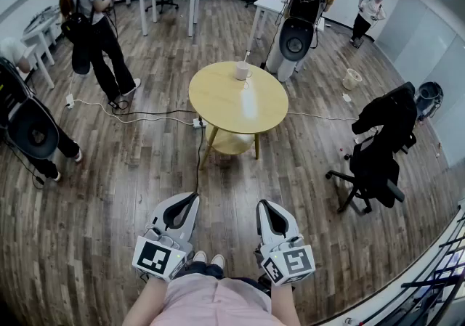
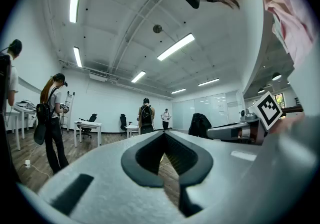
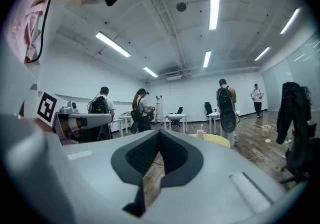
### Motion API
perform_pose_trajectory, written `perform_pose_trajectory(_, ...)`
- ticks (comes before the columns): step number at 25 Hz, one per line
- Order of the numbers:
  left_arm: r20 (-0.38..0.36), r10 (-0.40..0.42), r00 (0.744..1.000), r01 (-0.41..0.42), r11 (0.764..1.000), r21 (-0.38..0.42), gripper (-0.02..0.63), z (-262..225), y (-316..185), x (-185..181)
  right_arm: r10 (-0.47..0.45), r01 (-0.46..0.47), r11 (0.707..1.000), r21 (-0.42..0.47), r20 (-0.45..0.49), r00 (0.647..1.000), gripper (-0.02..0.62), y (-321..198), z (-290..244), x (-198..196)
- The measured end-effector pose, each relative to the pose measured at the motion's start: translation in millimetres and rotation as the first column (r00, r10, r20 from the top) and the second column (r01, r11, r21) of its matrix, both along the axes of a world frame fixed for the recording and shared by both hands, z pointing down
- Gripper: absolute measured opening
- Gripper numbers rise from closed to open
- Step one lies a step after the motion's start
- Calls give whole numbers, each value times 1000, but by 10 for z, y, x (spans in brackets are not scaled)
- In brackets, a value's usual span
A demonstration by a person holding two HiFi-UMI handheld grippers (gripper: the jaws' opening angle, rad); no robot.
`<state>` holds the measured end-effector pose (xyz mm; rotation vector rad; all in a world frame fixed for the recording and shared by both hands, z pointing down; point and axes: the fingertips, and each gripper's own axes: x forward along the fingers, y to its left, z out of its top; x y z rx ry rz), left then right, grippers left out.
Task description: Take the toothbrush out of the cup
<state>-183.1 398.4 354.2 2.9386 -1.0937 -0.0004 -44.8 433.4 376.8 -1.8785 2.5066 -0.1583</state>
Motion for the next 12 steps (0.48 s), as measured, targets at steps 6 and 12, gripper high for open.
perform_pose_trajectory(6, 9, 10, 1000, -10, 1000, 26, -5, 21, -13, 2, 5, -5, 1000, -7, -1, 1000, 3, -21, 17, -4)
perform_pose_trajectory(12, -35, 18, 999, -17, 999, 52, -4, -38, -17, 95, 3, -3, 1000, -11, 6, 1000, 3, -33, 28, 48)
